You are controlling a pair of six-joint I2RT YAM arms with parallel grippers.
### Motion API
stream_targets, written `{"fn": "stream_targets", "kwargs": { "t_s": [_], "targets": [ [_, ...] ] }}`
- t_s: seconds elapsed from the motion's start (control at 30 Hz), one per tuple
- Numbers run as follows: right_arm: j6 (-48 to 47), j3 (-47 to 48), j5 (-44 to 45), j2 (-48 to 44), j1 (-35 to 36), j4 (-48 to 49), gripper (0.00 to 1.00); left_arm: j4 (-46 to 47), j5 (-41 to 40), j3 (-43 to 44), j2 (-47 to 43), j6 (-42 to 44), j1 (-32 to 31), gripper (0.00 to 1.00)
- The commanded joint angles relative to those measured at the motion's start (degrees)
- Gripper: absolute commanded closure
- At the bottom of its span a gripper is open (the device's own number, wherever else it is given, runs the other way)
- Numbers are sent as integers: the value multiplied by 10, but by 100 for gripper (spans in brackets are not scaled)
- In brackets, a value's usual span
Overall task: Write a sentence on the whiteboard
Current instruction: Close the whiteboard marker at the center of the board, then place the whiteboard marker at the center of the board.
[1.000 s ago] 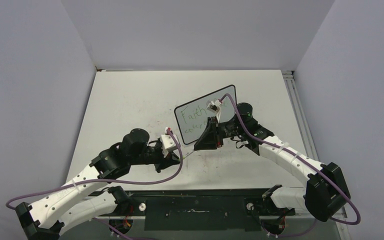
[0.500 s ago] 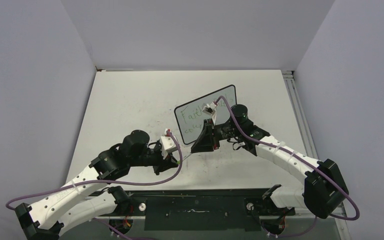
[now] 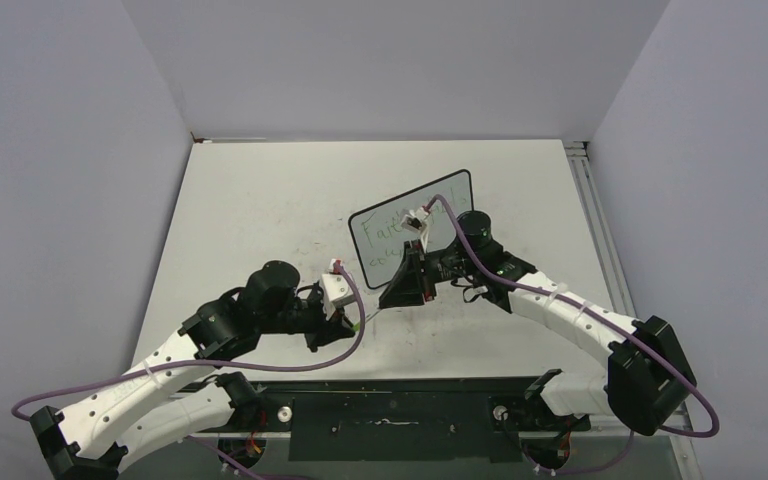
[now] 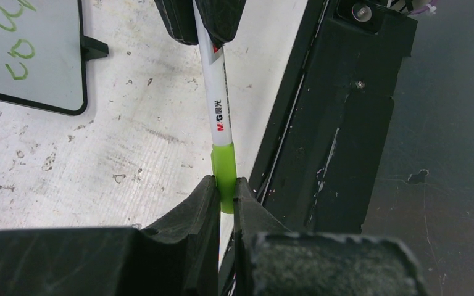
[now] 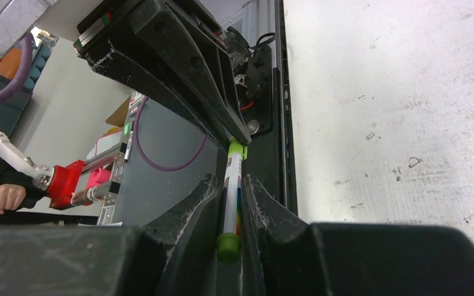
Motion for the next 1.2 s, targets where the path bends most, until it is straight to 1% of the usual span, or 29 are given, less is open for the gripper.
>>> {"fn": "stream_targets", "kwargs": {
  "t_s": [0.0, 0.37, 0.53, 0.57, 0.67, 0.73, 0.8, 0.87, 0.93, 1.0, 1.03, 1.17],
  "targets": [
    [8, -4, -62, 14, 55, 2, 95, 191, -5, 17, -5, 5, 9, 100],
    [-6, 1, -62, 18, 66, -19, 95, 194, -2, 18, 1, 5, 11, 100],
    [-17, 10, -32, 12, 64, -34, 95, 185, -12, 20, 1, 3, 14, 100],
    [-22, 14, -19, 10, 61, -43, 95, 183, -22, 21, 0, 2, 15, 97],
    [-44, 23, 40, 0, 40, -86, 95, 177, -46, 22, -5, -4, 20, 73],
    [-53, 18, 77, -4, 9, -103, 95, 175, -51, 22, -10, -11, 29, 55],
    [-47, 3, 108, -7, -33, -106, 95, 176, -51, 20, -14, -16, 40, 42],
    [-45, -8, 143, -7, -69, -113, 95, 177, -51, 21, -14, -22, 55, 35],
    [-54, -20, 187, -13, -86, -116, 95, 176, -52, 24, -9, -28, 73, 33],
    [-63, -32, 245, -22, -88, -116, 94, 172, -62, 30, 2, -49, 101, 32],
    [-63, -38, 265, -26, -88, -116, 94, 171, -72, 34, 9, -59, 118, 30],
    [-72, -65, 316, -19, -90, -116, 94, 164, -118, 44, 36, -106, 193, 23]
  ]
}}
